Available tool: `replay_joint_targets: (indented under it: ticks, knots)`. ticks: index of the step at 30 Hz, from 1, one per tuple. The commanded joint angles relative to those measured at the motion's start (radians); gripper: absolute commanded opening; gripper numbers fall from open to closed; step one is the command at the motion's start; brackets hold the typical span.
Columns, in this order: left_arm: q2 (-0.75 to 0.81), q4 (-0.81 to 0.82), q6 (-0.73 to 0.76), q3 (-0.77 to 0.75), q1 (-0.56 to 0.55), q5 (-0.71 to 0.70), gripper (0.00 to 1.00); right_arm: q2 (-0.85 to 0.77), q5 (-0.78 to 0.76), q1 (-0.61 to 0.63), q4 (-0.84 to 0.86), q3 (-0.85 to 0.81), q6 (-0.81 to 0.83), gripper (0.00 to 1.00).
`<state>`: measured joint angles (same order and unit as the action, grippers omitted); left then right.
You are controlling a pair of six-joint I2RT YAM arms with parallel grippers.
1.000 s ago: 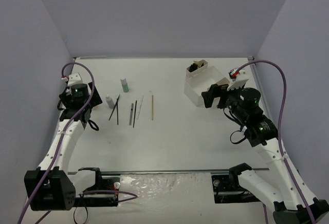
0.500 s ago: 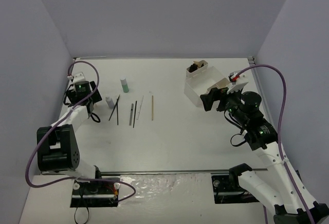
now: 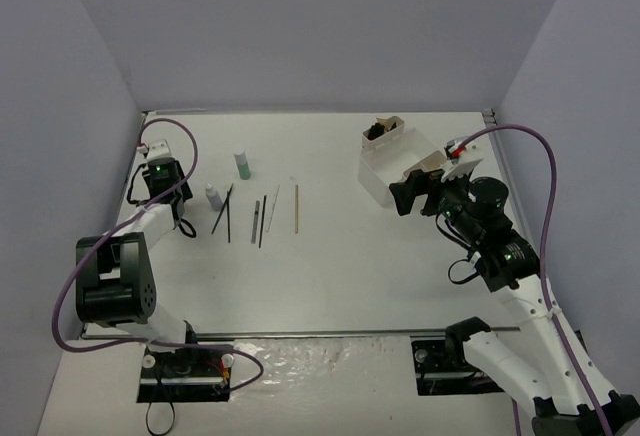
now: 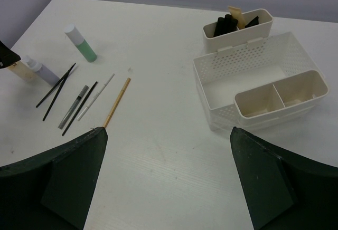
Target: Organize the makeup
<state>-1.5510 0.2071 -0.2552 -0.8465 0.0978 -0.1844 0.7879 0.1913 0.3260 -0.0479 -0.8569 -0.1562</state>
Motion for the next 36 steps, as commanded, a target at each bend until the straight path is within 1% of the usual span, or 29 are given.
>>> replay_joint_targets:
  ticks: [1, 2, 3, 5, 9, 12, 15, 17, 18, 20, 23, 26, 29, 36]
  knots:
    - [0.089, 0.038, 0.018, -0.017, 0.005, -0.017, 0.05, -0.007, 0.004, -0.004, 0.090, -0.004, 0.004, 1.00]
    - [0.099, 0.030, 0.021, -0.021, 0.005, -0.019, 0.01, -0.009, 0.004, -0.004, 0.090, -0.004, 0.003, 1.00]
    - [0.120, 0.012, 0.021, -0.028, 0.005, -0.020, 0.00, -0.011, 0.004, -0.005, 0.091, -0.004, 0.003, 1.00]
    - [0.147, -0.019, 0.023, -0.043, 0.005, -0.024, 0.00, -0.015, 0.006, -0.004, 0.089, -0.008, 0.002, 1.00]
    - [0.259, -0.114, 0.023, -0.099, 0.004, -0.028, 0.00, -0.029, 0.016, -0.005, 0.084, -0.014, -0.006, 1.00]
    - [0.345, -0.198, -0.009, -0.163, -0.009, 0.042, 0.00, -0.041, 0.019, -0.005, 0.073, -0.019, -0.014, 1.00]
    - [0.389, -0.319, -0.021, -0.227, -0.072, 0.102, 0.00, -0.047, 0.018, -0.005, 0.062, -0.023, -0.022, 1.00]
    - [0.405, -0.354, -0.009, -0.262, -0.162, 0.096, 0.00, -0.053, 0.015, -0.005, 0.053, -0.022, -0.025, 1.00]
    - [0.399, -0.365, -0.004, -0.279, -0.229, 0.099, 0.00, -0.054, 0.012, -0.005, 0.052, -0.022, -0.026, 1.00]
    - [0.375, -0.382, -0.003, -0.323, -0.380, 0.108, 0.00, -0.056, 0.003, -0.005, 0.051, -0.022, -0.030, 1.00]
    - [0.293, -0.375, 0.012, -0.377, -0.563, 0.090, 0.00, -0.056, -0.006, -0.005, 0.027, -0.023, -0.033, 1.00]
    - [0.179, -0.341, 0.026, -0.421, -0.687, 0.084, 0.00, -0.055, -0.008, -0.005, 0.009, -0.024, -0.038, 1.00]
    - [0.077, -0.274, 0.036, -0.458, -0.783, 0.084, 0.00, -0.054, -0.015, -0.005, -0.002, -0.025, -0.043, 1.00]
    - [-0.145, -0.103, 0.062, -0.476, -0.879, 0.105, 0.00, -0.061, -0.032, -0.005, -0.017, -0.012, -0.050, 1.00]
